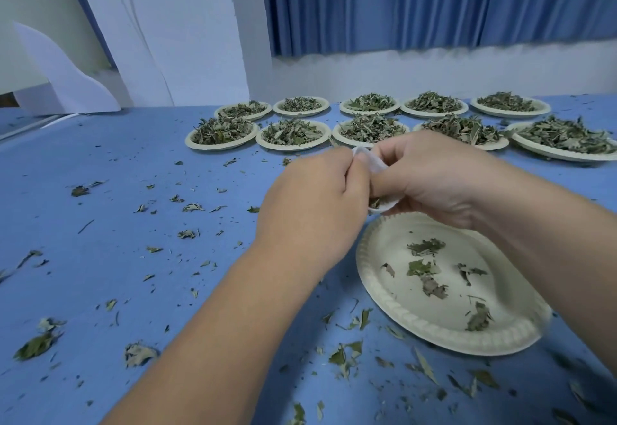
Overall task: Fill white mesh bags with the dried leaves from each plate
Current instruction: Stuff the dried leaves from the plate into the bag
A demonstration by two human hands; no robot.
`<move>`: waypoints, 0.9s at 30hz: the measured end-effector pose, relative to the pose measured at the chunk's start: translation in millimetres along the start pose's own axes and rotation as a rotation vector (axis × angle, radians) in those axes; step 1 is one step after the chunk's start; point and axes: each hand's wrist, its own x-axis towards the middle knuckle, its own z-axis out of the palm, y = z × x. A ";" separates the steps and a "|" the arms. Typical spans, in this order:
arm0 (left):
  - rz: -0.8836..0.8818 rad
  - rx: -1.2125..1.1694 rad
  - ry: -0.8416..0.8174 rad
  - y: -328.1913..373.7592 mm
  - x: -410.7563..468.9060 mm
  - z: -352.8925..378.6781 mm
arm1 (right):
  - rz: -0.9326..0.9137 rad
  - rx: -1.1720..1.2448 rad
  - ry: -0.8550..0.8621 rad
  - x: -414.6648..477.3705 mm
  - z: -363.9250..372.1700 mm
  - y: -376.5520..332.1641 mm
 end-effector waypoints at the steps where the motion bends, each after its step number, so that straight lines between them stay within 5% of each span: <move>1: 0.021 0.003 -0.010 0.8 -0.7 0.3 | -0.011 -0.019 0.023 -0.4 2.7 0.8; 9: 0.124 -0.006 -0.106 2.3 -3.7 8.2 | -0.047 -0.414 0.257 6.9 11.2 11.3; 12: 0.056 -0.058 -0.035 -4.2 -1.4 8.5 | -0.032 -0.197 0.210 6.6 7.6 10.1; 15: -0.004 -0.087 0.003 -9.3 1.0 8.6 | 0.023 0.096 -0.028 5.9 1.7 7.2; 27: 0.002 -0.270 -0.101 -4.3 -4.7 14.8 | -0.078 -0.211 0.214 8.9 5.3 13.3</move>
